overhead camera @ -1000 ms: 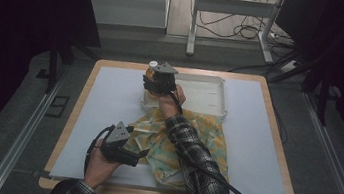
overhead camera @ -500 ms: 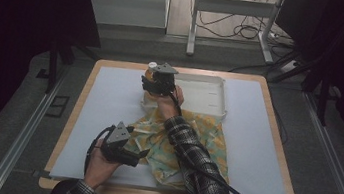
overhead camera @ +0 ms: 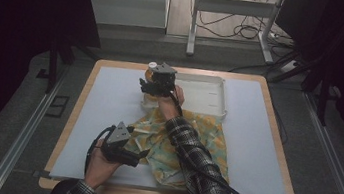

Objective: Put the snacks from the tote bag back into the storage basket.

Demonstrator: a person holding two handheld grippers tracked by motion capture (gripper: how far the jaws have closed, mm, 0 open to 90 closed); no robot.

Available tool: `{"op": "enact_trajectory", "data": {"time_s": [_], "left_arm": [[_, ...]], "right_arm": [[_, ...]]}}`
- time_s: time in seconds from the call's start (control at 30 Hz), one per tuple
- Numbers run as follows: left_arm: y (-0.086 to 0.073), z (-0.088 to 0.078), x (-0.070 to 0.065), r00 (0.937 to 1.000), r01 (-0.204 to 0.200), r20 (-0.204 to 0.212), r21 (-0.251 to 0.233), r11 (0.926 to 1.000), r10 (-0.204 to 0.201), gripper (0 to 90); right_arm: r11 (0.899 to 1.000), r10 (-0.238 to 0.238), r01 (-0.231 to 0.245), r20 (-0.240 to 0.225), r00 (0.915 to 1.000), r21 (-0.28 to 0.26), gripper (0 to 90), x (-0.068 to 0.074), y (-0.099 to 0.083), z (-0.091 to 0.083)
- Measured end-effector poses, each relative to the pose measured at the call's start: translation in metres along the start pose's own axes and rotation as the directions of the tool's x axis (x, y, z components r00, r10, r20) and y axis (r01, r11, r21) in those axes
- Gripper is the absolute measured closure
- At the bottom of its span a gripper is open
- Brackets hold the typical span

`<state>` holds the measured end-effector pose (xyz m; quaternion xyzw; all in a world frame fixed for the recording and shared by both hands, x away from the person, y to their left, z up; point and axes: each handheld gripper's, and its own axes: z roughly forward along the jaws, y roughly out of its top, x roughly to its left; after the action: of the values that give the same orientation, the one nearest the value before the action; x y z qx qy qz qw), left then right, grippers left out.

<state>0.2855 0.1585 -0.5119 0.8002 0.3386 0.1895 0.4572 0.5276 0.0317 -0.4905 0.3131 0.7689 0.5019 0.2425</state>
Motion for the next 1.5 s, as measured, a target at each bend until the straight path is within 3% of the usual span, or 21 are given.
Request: {"op": "enact_trajectory", "data": {"time_s": [0.37, 0.6, 0.93, 1.5], "left_arm": [[-0.001, 0.002, 0.001, 0.9999, 0.002, -0.013, -0.004, 1.0000, -0.002, 1.7], [-0.001, 0.001, 0.004, 0.9995, 0.031, -0.001, -0.018, 0.9994, -0.031, 2.0], [-0.002, 0.002, 0.005, 0.9993, 0.035, -0.010, -0.027, 0.9990, -0.035, 1.6], [-0.002, 0.000, 0.007, 0.9989, 0.042, -0.021, -0.046, 0.9981, -0.043, 1.3]], "right_arm": [[1.000, 0.004, -0.003, -0.042, 0.9991, 0.010, 10.8, -0.002, 0.003, -0.006], [0.998, 0.062, -0.060, -0.091, 0.9939, 0.029, 8.4, -0.007, 0.005, -0.010], [0.997, 0.042, -0.036, -0.092, 0.9949, 0.065, 6.7, -0.006, 0.008, -0.015], [0.998, -0.015, 0.021, -0.091, 0.9957, 0.060, 6.1, -0.004, 0.015, -0.030]]}}
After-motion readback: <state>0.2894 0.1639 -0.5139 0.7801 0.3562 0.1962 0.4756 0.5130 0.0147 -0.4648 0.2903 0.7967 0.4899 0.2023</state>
